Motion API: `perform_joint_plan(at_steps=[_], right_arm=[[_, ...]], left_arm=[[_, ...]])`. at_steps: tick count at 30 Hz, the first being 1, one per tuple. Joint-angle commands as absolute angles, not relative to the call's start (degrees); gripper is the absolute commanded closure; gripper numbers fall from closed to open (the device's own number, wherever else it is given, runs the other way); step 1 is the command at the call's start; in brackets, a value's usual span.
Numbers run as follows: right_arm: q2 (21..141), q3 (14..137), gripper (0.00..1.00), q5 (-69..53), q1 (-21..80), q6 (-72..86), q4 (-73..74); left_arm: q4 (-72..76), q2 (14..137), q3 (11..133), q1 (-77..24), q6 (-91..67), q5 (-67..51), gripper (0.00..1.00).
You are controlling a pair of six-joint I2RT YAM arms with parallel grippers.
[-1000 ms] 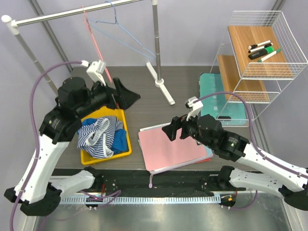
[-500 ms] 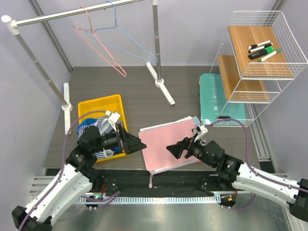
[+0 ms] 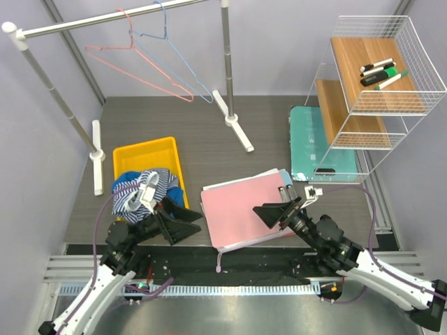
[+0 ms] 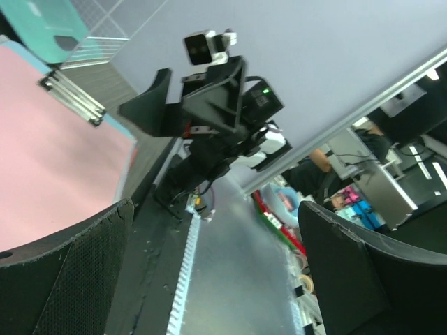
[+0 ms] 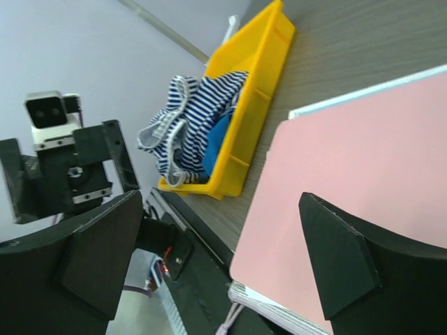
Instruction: Remove the tank top from the hanger
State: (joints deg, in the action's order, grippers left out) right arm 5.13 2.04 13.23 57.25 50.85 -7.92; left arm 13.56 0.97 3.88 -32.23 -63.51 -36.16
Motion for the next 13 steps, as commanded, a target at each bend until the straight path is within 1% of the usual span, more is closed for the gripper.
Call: perform_joint_plan(at_steps=[1, 5, 11, 13], right_arm=[[8.52, -6.77, 0.00, 17.66, 57.22, 51.24, -6.51], [9.67, -6.68, 0.00, 17.84, 57.30, 50.63, -6.42], [7.65, -6.77, 0.00, 15.47, 57.39, 49.57, -7.38], [6.16, -6.85, 0.00, 11.27, 57.30, 50.53, -10.44]], left_arm=[[27.13, -0.18, -5.15, -32.26, -74.15, -35.95, 0.00], [22.25, -2.02, -4.66, -32.34, -71.63, -36.12, 0.00], [17.94, -2.29, -4.22, -32.34, -70.57, -35.07, 0.00], [20.02, -2.28, -4.39, -32.34, -72.93, -35.07, 0.00]])
